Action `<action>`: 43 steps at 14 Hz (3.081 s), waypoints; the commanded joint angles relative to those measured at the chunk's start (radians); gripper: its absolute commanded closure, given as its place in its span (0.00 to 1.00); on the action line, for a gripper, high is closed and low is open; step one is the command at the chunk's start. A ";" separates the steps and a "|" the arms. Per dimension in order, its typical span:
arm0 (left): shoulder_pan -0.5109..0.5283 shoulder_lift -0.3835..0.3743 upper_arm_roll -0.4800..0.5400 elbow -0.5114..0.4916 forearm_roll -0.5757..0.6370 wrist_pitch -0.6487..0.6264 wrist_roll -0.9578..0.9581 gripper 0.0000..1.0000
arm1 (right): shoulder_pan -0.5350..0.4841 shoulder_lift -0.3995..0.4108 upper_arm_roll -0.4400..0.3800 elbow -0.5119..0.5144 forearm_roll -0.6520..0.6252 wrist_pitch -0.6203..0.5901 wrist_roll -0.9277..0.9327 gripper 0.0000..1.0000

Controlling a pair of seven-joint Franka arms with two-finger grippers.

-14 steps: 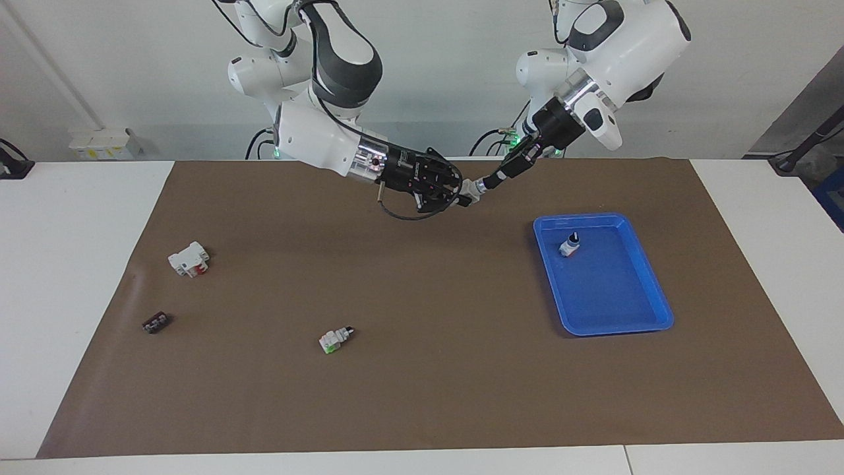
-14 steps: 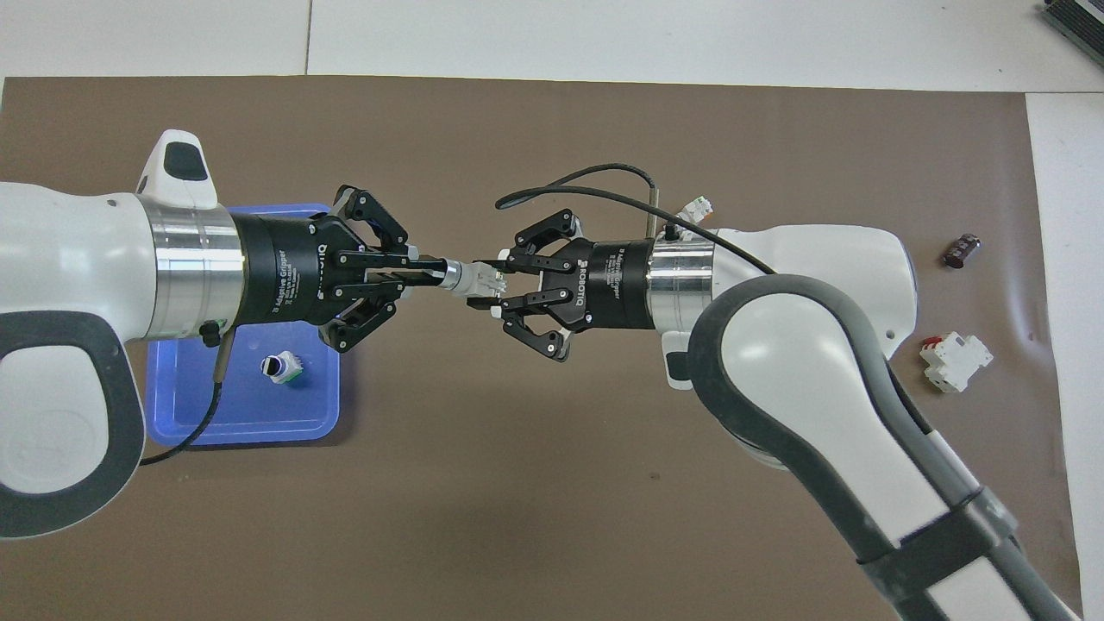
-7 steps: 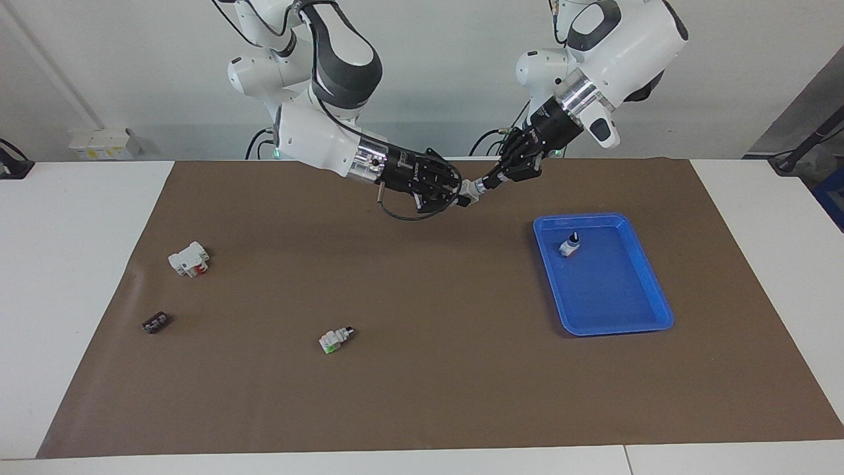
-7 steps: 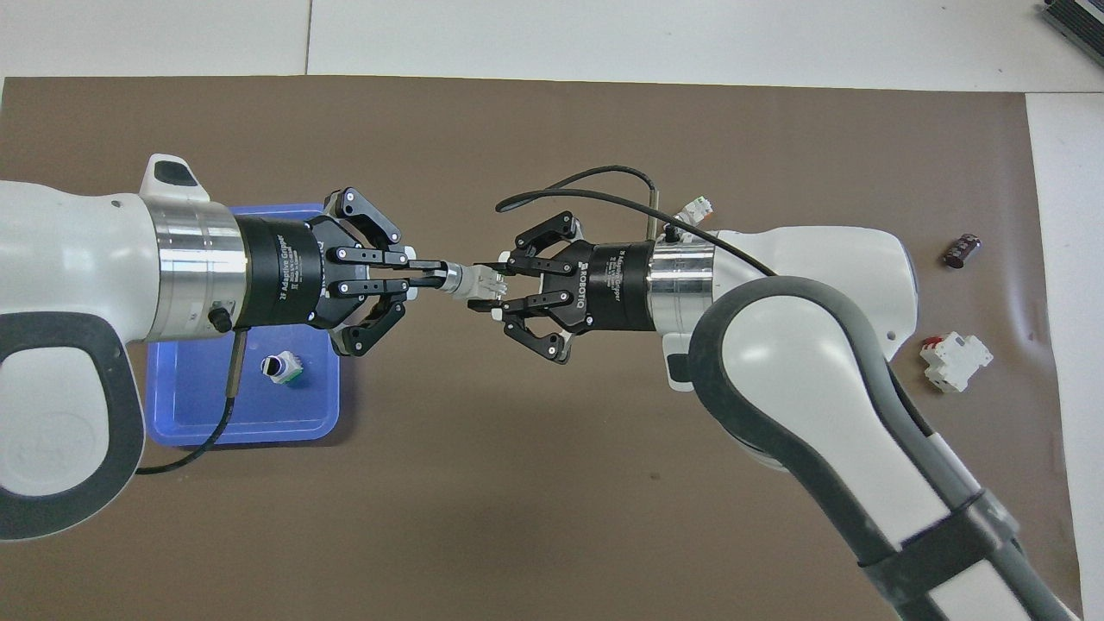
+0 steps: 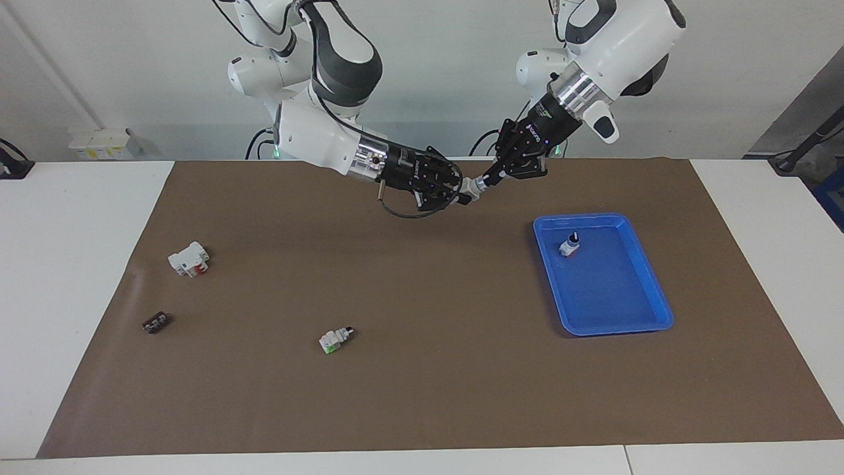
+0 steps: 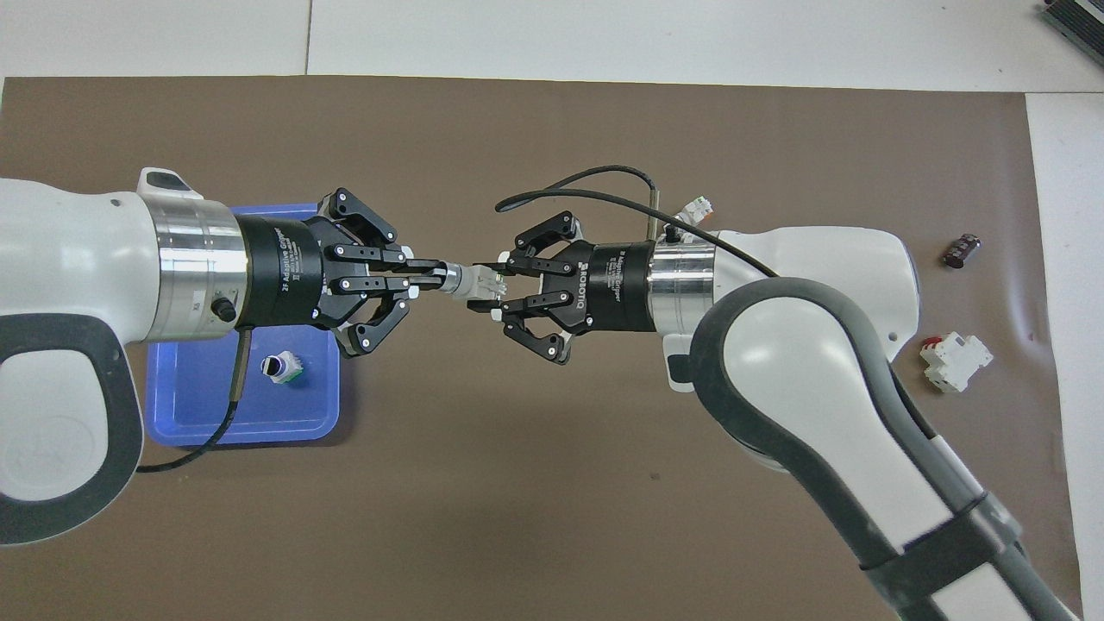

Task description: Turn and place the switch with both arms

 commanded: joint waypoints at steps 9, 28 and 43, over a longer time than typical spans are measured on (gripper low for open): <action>0.001 -0.001 -0.019 0.008 0.040 0.015 -0.302 1.00 | 0.001 0.010 0.017 0.013 0.016 0.010 0.011 1.00; 0.023 0.005 -0.010 0.015 0.037 0.034 -0.317 1.00 | 0.009 -0.025 0.017 0.015 -0.148 0.002 -0.008 0.00; 0.112 -0.071 -0.001 -0.168 0.053 0.081 -0.072 1.00 | -0.151 -0.205 0.002 0.019 -0.959 -0.139 -0.461 0.00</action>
